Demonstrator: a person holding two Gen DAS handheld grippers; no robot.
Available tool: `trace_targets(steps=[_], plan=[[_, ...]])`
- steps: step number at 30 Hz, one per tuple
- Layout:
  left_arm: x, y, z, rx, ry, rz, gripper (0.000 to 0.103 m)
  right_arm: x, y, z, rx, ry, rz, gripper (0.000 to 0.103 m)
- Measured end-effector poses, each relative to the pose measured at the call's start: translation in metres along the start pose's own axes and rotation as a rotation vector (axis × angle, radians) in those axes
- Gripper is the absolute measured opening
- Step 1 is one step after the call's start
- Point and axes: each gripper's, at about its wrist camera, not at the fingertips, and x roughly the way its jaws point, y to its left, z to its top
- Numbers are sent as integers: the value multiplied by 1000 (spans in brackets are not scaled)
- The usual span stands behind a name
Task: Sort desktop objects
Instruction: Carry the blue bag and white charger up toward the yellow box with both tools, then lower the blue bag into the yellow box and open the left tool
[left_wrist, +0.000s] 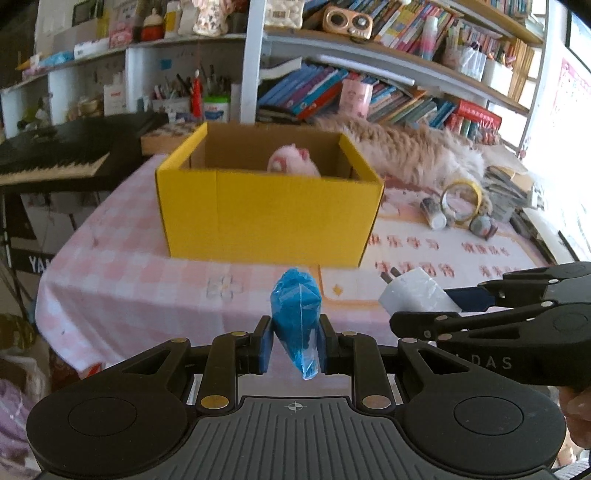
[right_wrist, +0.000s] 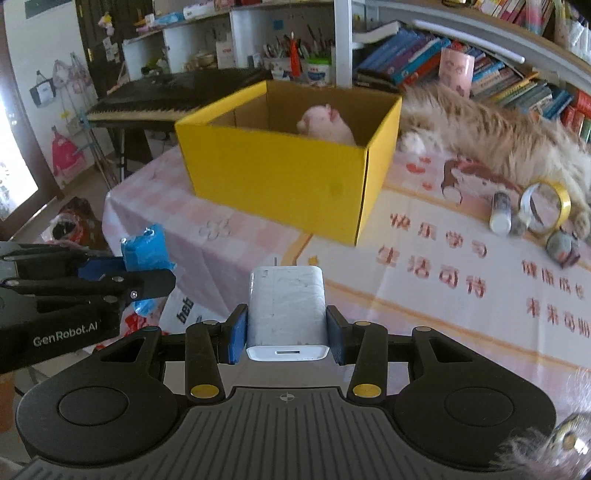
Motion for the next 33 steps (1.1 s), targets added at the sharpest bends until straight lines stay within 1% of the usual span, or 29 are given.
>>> trace_targets(steps=[11, 19, 24, 33], plan=[[22, -6, 69, 13, -152, 24, 23, 5, -32, 71, 14, -129, 36, 40], [54, -7, 107, 14, -201, 78, 23, 21, -59, 117, -28, -182, 53, 40], [77, -7, 123, 15, -195, 116, 23, 37, -77, 137, -42, -193, 57, 40], [122, -4, 130, 35, -92, 178, 23, 77, -99, 156, -56, -160, 75, 40]])
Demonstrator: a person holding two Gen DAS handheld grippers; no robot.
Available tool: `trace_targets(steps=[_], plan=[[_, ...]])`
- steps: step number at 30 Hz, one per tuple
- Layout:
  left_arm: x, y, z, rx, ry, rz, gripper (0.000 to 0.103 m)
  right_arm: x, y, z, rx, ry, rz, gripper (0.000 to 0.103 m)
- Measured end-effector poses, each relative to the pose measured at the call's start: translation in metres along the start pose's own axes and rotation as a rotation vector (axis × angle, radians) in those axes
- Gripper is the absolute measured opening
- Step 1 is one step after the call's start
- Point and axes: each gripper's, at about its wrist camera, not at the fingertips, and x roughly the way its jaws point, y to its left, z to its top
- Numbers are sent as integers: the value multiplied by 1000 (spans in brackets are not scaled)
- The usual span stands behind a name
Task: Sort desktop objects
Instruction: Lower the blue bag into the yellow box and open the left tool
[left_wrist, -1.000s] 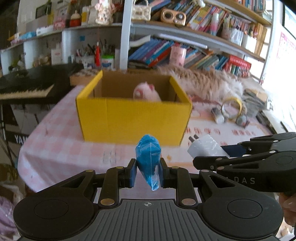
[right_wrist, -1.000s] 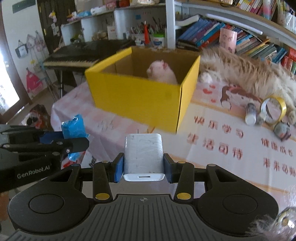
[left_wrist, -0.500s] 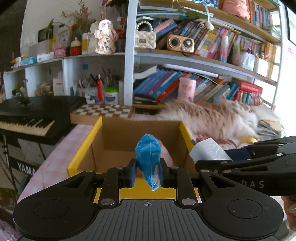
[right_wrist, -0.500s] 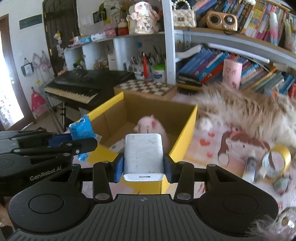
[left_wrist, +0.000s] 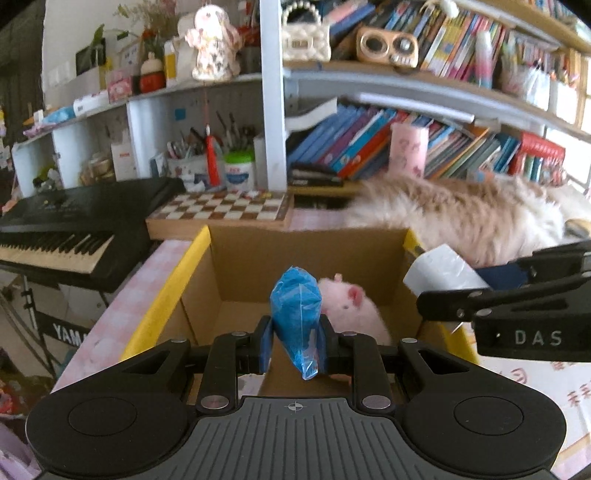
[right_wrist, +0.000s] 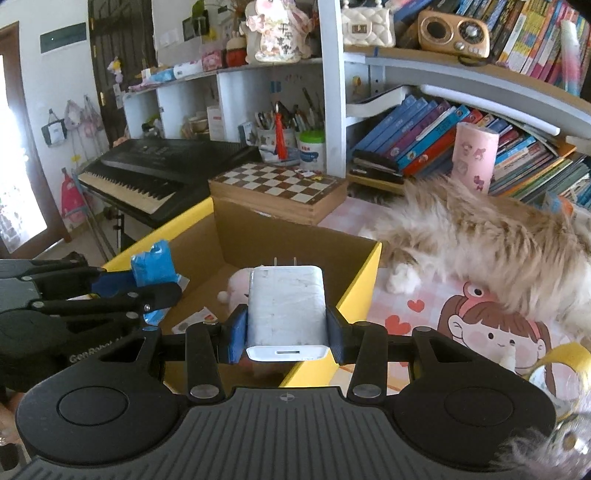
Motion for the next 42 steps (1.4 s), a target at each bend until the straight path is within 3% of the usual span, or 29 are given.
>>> trace_targets(steps=[14, 21, 26, 33, 36, 42], plan=[[45, -6, -12, 56, 165, 49, 23, 43, 2, 6, -116, 49, 70, 40], [53, -6, -13, 48, 196, 64, 28, 63, 5, 7, -183, 92, 88, 40], [50, -5, -12, 46, 170, 87, 54, 75, 7, 11, -203, 122, 114, 40], [34, 2, -9, 12, 108, 113, 76, 90, 1, 19, -187, 149, 117, 40], [27, 6, -6, -9, 83, 127, 83, 95, 2, 22, -205, 166, 111, 40], [15, 13, -7, -26, 57, 150, 87, 108, 1, 31, -224, 181, 103, 40]])
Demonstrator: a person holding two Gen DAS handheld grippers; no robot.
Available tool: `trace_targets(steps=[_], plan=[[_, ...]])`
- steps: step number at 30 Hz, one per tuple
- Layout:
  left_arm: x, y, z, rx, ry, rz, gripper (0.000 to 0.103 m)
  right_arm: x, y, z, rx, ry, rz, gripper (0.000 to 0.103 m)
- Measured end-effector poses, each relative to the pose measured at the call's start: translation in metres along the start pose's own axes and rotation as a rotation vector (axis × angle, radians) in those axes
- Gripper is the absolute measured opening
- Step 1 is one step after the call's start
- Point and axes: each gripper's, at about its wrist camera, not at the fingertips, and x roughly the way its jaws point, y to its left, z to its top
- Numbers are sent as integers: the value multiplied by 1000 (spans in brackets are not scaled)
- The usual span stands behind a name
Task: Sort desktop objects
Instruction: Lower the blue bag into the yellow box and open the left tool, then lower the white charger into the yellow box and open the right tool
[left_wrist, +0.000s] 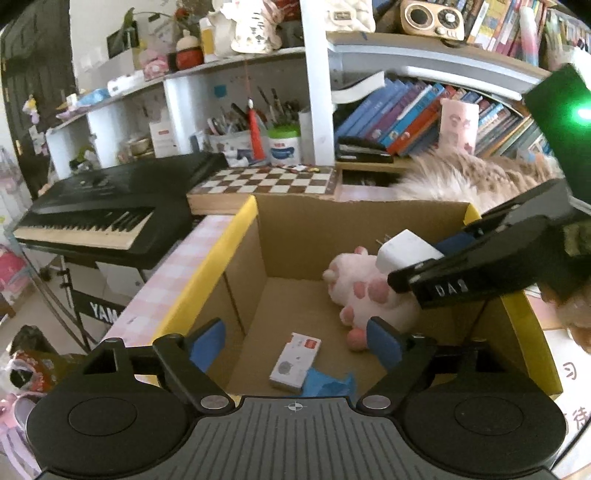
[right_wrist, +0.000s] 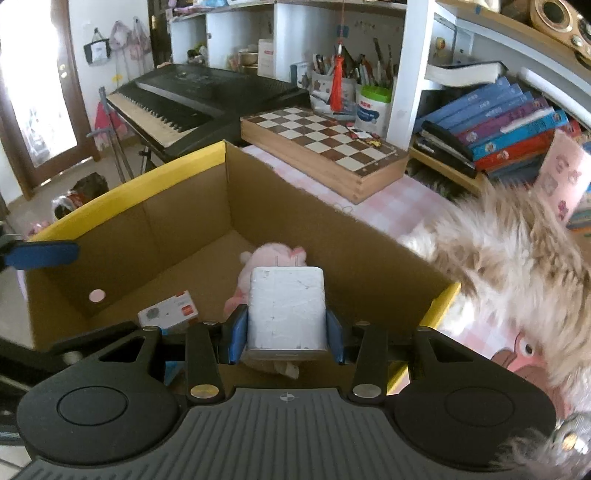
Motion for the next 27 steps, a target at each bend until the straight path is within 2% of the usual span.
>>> trace_targets(steps=[14, 19, 22, 27], plan=[[-18, 4, -9, -15, -19, 24, 88, 13, 15, 18, -57, 15, 18, 41], [-23, 3, -10, -10, -27, 23, 88, 12, 16, 17, -9, 1, 14, 54], [-25, 3, -11, -2, -32, 24, 88, 6, 16, 16, 13, -20, 10, 66], [-31, 1, -9, 6, -51, 23, 92, -7, 15, 14, 29, -54, -6, 68]])
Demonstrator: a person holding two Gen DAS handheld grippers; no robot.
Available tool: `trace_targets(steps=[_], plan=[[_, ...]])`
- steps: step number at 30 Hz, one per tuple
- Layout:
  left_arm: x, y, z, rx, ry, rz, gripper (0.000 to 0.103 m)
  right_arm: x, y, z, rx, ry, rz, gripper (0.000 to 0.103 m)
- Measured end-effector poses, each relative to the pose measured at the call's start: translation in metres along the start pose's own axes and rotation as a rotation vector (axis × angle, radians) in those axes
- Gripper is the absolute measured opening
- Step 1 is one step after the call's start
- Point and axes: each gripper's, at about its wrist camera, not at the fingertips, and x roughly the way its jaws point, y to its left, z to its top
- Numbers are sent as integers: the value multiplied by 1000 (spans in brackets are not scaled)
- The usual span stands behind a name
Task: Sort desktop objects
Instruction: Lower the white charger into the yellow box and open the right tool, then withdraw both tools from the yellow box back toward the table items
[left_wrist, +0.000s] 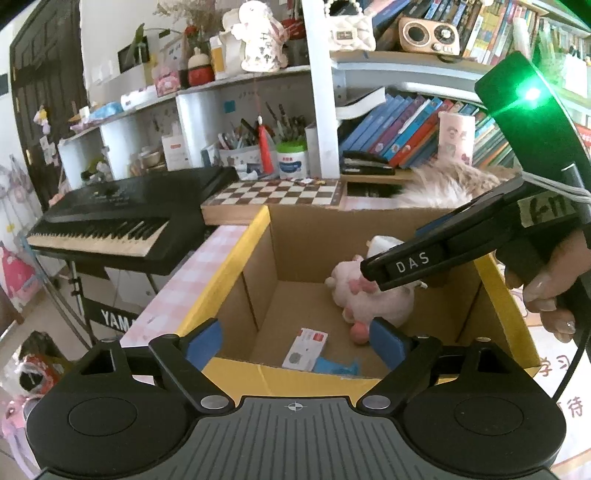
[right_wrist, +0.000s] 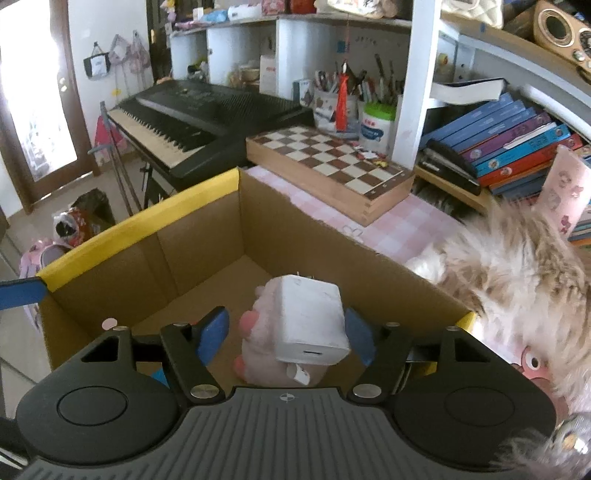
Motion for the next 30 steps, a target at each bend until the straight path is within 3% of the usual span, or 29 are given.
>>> trace_targets(steps=[3, 13, 30], plan=[[-5, -2, 1, 6, -19, 1, 94, -9, -1, 1, 18, -24, -5, 73], [-17, -4, -3, 9, -40, -22, 94, -37, 6, -9, 39, -61, -19, 73], [-49, -3, -21, 32, -59, -83, 94, -93, 15, -53, 143, -101, -143, 73]])
